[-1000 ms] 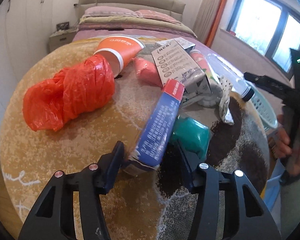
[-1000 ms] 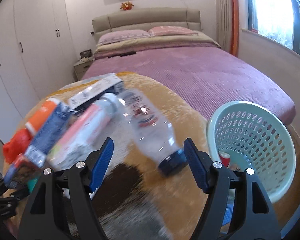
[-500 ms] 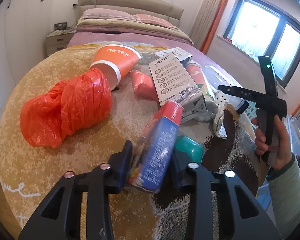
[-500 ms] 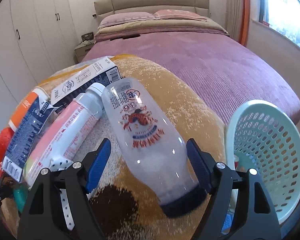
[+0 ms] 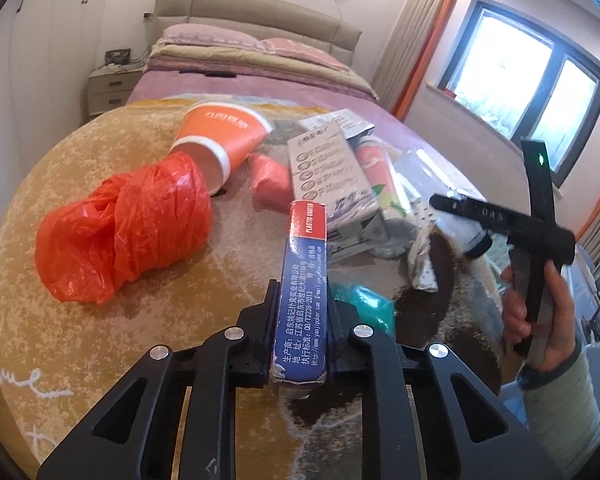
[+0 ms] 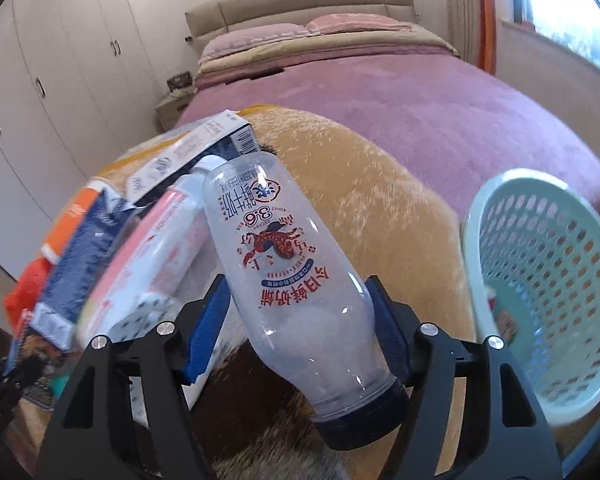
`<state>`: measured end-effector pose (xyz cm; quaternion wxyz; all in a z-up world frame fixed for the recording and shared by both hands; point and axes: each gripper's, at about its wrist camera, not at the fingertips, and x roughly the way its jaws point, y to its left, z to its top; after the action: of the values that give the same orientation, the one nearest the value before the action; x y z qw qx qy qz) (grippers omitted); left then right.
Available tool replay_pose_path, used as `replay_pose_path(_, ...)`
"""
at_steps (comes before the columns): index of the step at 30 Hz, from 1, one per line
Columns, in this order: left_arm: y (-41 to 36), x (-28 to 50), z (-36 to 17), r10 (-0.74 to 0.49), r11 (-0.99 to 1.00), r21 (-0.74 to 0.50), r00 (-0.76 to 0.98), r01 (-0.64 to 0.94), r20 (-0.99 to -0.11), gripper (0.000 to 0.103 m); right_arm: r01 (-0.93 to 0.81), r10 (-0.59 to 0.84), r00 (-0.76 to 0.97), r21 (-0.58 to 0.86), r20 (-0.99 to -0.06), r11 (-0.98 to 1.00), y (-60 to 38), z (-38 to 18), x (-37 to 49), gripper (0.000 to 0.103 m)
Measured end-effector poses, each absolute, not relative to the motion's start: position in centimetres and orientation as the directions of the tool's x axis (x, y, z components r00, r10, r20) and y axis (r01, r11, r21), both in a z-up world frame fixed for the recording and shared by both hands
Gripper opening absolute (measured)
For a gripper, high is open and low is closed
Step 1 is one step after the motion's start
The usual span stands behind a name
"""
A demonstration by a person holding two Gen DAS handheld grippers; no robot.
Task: Collect trash
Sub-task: 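Grasp the tiger-print box with the left gripper while the right gripper grasps the plastic bottle, then carry the box and bottle over the teal basket and release both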
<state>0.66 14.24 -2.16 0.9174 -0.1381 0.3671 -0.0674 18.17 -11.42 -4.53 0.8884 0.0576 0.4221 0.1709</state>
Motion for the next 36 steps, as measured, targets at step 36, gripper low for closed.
replay_pose_path(36, -12.4, 14.2, 3.3, -0.515, 0.854, -0.27, 0.654, 0.445, -0.554, 0.017, 0.123, 0.14, 0.746, 0.341, -0.651, 0.932, -33.8, -2.9, 17.1, 0.065)
